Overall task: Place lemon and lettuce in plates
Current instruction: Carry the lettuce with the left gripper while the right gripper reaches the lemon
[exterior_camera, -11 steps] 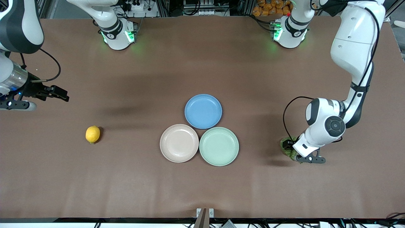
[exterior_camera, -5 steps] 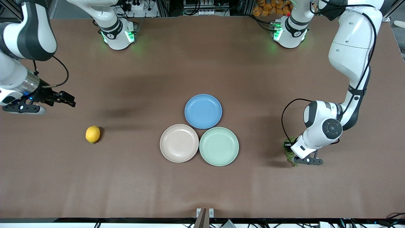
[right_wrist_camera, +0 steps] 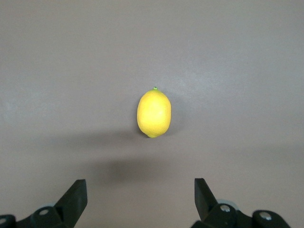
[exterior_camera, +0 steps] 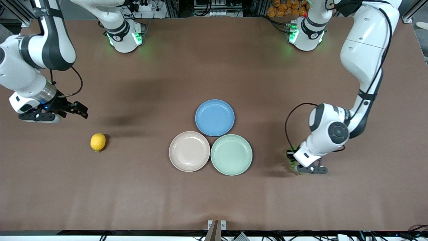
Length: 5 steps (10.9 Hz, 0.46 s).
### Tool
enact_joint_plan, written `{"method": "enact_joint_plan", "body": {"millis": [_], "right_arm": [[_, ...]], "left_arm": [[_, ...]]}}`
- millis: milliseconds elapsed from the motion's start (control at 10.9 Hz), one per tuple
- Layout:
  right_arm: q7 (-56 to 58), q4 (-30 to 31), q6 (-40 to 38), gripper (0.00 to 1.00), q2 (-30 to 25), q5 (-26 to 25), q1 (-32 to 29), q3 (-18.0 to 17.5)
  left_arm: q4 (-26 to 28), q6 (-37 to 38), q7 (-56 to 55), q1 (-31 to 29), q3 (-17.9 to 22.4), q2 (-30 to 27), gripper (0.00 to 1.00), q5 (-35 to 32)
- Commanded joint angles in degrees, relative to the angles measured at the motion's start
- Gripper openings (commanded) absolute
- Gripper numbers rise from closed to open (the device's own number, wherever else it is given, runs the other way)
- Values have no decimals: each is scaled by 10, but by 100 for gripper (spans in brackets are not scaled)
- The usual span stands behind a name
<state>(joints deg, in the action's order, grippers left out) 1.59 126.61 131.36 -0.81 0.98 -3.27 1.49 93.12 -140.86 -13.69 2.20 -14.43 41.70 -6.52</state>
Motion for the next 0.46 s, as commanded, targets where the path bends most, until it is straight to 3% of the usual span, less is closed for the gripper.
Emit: {"method": "enact_joint_plan", "body": {"millis": [0, 183, 367], "right_arm": [[1, 28, 53, 100, 5, -2, -2, -2], [1, 45, 96, 100, 25, -2, -2, -2], [1, 59, 134, 100, 38, -2, -2, -2]], "left_arm": [[-23, -1, -128, 53, -24, -18, 0, -4], [-45, -2, -196, 90, -24, -16, 0, -4], [-48, -50, -273, 128, -17, -12, 0, -4]]}}
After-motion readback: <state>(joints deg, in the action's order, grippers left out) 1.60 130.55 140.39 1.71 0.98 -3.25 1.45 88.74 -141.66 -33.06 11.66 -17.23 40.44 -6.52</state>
